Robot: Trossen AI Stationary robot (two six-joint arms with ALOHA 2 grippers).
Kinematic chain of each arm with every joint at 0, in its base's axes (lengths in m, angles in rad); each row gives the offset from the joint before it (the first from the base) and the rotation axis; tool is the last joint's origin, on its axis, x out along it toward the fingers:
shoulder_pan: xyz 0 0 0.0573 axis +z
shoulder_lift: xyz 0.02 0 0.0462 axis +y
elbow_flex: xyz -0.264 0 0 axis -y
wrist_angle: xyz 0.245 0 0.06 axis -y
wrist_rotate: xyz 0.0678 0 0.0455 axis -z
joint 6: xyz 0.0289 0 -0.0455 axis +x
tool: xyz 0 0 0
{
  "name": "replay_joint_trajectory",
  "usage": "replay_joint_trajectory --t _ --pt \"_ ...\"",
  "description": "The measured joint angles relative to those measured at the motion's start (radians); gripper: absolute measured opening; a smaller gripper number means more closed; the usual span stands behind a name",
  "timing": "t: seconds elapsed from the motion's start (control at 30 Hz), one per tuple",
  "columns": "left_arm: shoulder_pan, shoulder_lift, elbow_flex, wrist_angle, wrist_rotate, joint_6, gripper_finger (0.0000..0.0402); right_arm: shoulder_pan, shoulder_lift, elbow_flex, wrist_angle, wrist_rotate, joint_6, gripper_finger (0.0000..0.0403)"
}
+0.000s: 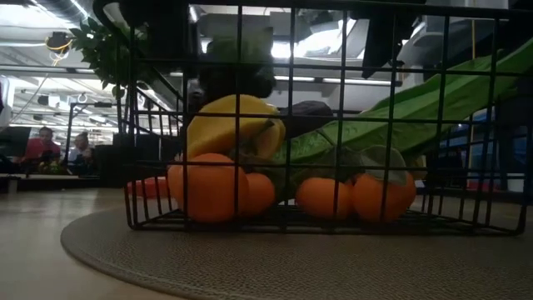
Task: Build produce basket
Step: Adjust the grapes
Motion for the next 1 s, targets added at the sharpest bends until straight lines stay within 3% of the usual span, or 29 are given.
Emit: replay_joint_trajectory --t 0.27,0.43,0.6,1.0 --pt "-0.008 -0.097 0.002 0.010 -0.094 0.071 0.0114 0.000 0.000 0.000 -0.001 0.000 0.000 0.0155" --pt "-0.008 -0.078 0.002 -0.019 -0.106 0.085 0.0114 0.000 0.000 0.000 -0.002 0.000 -0.001 0.0155" --pt "-0.020 -0.032 0.001 -0.023 -0.112 0.200 0.0114 0.000 0.000 0.000 -0.002 0.000 -0.004 0.0155" --pt "-0.008 -0.010 0.001 -0.022 -0.113 0.182 0.0114 0.000 0.000 0.000 -0.002 0.000 -0.004 0.0155"
